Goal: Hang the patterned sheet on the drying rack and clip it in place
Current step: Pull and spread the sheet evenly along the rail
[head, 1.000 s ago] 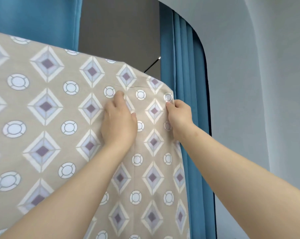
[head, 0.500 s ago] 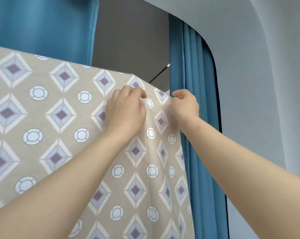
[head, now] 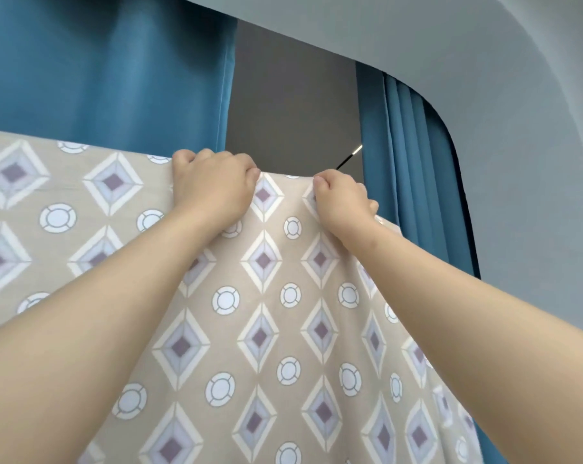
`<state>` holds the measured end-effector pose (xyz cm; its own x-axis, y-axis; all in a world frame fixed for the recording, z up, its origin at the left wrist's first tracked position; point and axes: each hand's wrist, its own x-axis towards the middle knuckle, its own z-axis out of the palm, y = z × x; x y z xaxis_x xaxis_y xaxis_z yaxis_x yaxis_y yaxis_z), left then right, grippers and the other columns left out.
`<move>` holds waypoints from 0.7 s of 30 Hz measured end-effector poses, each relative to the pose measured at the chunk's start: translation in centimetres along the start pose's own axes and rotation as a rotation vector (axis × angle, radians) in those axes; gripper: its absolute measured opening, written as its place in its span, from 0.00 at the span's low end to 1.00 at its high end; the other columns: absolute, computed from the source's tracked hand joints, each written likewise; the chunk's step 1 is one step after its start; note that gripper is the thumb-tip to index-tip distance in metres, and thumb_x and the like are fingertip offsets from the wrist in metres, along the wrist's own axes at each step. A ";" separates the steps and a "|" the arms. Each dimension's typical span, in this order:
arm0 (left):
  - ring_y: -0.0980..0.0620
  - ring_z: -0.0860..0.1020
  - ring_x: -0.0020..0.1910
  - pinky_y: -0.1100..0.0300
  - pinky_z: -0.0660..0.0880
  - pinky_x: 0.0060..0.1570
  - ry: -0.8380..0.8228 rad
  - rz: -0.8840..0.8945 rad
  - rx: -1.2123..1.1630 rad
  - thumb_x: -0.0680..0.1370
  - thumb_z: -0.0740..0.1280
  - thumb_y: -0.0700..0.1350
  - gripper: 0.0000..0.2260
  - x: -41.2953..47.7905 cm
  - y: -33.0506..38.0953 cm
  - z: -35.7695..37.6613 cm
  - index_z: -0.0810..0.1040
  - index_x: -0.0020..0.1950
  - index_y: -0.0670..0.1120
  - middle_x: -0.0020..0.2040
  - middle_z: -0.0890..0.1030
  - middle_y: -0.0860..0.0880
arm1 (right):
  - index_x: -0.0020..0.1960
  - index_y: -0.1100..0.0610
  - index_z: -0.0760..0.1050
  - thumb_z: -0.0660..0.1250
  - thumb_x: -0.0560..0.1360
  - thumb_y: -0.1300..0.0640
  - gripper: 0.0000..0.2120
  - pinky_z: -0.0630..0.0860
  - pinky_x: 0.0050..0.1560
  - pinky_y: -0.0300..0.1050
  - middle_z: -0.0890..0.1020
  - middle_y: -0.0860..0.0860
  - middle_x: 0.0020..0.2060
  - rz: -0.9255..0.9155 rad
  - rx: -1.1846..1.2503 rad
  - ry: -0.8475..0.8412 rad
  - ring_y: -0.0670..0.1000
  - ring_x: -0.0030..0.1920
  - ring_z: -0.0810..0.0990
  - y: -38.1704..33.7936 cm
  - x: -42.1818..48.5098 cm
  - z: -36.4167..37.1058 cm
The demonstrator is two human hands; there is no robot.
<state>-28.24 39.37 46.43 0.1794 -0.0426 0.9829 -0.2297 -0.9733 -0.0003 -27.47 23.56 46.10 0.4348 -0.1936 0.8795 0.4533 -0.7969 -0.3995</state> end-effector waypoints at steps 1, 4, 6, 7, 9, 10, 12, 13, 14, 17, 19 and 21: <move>0.45 0.73 0.55 0.52 0.58 0.56 0.014 -0.004 -0.031 0.81 0.52 0.49 0.15 0.1 -0.1 0.0 0.78 0.54 0.53 0.51 0.81 0.48 | 0.57 0.51 0.75 0.48 0.80 0.55 0.17 0.57 0.52 0.49 0.78 0.51 0.56 -0.007 0.008 0.020 0.55 0.61 0.68 0.0 0.0 0.0; 0.46 0.74 0.54 0.54 0.57 0.56 0.030 -0.033 -0.126 0.80 0.55 0.50 0.13 0.3 -0.2 -0.4 0.79 0.51 0.54 0.49 0.82 0.49 | 0.53 0.51 0.77 0.51 0.81 0.54 0.15 0.60 0.55 0.49 0.78 0.49 0.50 0.000 0.039 0.055 0.56 0.60 0.70 0.1 0.1 0.1; 0.46 0.75 0.54 0.54 0.58 0.56 0.032 -0.045 -0.150 0.80 0.56 0.50 0.12 0.5 0.1 -0.8 0.80 0.51 0.54 0.49 0.82 0.49 | 0.44 0.51 0.75 0.52 0.80 0.55 0.14 0.62 0.56 0.50 0.76 0.48 0.43 0.019 0.044 0.077 0.56 0.57 0.72 0.1 0.4 0.0; 0.45 0.75 0.54 0.54 0.58 0.56 0.035 -0.046 -0.149 0.80 0.56 0.50 0.12 0.6 0.2 -0.9 0.80 0.51 0.54 0.50 0.82 0.49 | 0.39 0.51 0.72 0.53 0.80 0.55 0.14 0.62 0.56 0.50 0.76 0.48 0.41 0.031 0.046 0.083 0.56 0.55 0.72 0.0 0.6 -0.1; 0.43 0.75 0.53 0.54 0.59 0.54 0.054 -0.041 -0.131 0.81 0.56 0.49 0.13 0.8 0.3 -1.1 0.80 0.52 0.52 0.50 0.82 0.48 | 0.34 0.52 0.68 0.53 0.78 0.56 0.15 0.63 0.56 0.50 0.76 0.48 0.39 0.055 0.057 0.070 0.55 0.51 0.71 -0.2 1.0 -0.4; 0.43 0.76 0.52 0.54 0.59 0.52 0.072 -0.036 -0.118 0.81 0.56 0.49 0.13 0.7 0.3 -1.1 0.80 0.51 0.52 0.49 0.82 0.47 | 0.33 0.52 0.68 0.53 0.77 0.57 0.15 0.64 0.56 0.50 0.76 0.48 0.38 0.057 0.058 0.056 0.55 0.50 0.71 -0.4 1.2 -0.5; 0.42 0.76 0.50 0.54 0.58 0.48 0.107 -0.027 -0.091 0.81 0.54 0.48 0.13 0.7 0.0 -0.9 0.79 0.50 0.50 0.47 0.82 0.46 | 0.34 0.52 0.69 0.52 0.76 0.59 0.14 0.63 0.54 0.48 0.75 0.48 0.39 0.043 0.026 0.038 0.55 0.51 0.71 -0.9 1.4 -0.5; 0.42 0.76 0.50 0.54 0.57 0.48 0.116 -0.024 -0.079 0.81 0.54 0.48 0.14 0.7 -0.1 -0.8 0.79 0.50 0.50 0.46 0.82 0.46 | 0.35 0.52 0.70 0.52 0.77 0.60 0.14 0.61 0.52 0.47 0.76 0.48 0.40 0.033 0.001 0.047 0.55 0.53 0.71 -1.2 1.3 -0.6; 0.42 0.76 0.50 0.54 0.58 0.48 0.119 -0.022 -0.070 0.81 0.54 0.48 0.14 0.7 -0.1 -0.8 0.79 0.50 0.49 0.46 0.82 0.45 | 0.37 0.52 0.71 0.51 0.77 0.60 0.14 0.59 0.50 0.47 0.76 0.49 0.42 0.023 -0.024 0.065 0.55 0.55 0.70 -1.4 1.3 -0.6; 0.41 0.75 0.51 0.53 0.60 0.48 0.137 -0.006 -0.052 0.82 0.53 0.47 0.14 0.6 -0.3 -1.1 0.78 0.52 0.46 0.47 0.81 0.43 | 0.48 0.53 0.75 0.50 0.79 0.60 0.14 0.60 0.51 0.48 0.77 0.50 0.44 -0.027 -0.058 0.138 0.55 0.54 0.67 -3.3 0.9 -0.3; 0.40 0.75 0.52 0.52 0.61 0.48 0.158 0.013 -0.043 0.82 0.54 0.46 0.13 0.5 -0.4 -1.0 0.77 0.53 0.43 0.48 0.81 0.41 | 0.50 0.53 0.75 0.51 0.79 0.59 0.14 0.61 0.50 0.49 0.79 0.52 0.50 -0.125 -0.054 0.140 0.57 0.57 0.69 -5.3 0.7 0.4; 0.38 0.75 0.51 0.51 0.64 0.48 0.184 0.014 -0.043 0.81 0.55 0.44 0.12 0.4 -0.8 -0.9 0.77 0.53 0.41 0.48 0.80 0.39 | 0.54 0.55 0.74 0.51 0.80 0.58 0.13 0.61 0.51 0.50 0.79 0.53 0.54 -0.225 -0.037 0.106 0.57 0.58 0.71 -6.9 0.3 1.5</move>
<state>-28.80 40.28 46.98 -0.0015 -0.0098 1.0000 -0.2726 -0.9621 -0.0099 -29.33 29.84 48.70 0.2412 -0.0665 0.9682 0.4995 -0.8469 -0.1826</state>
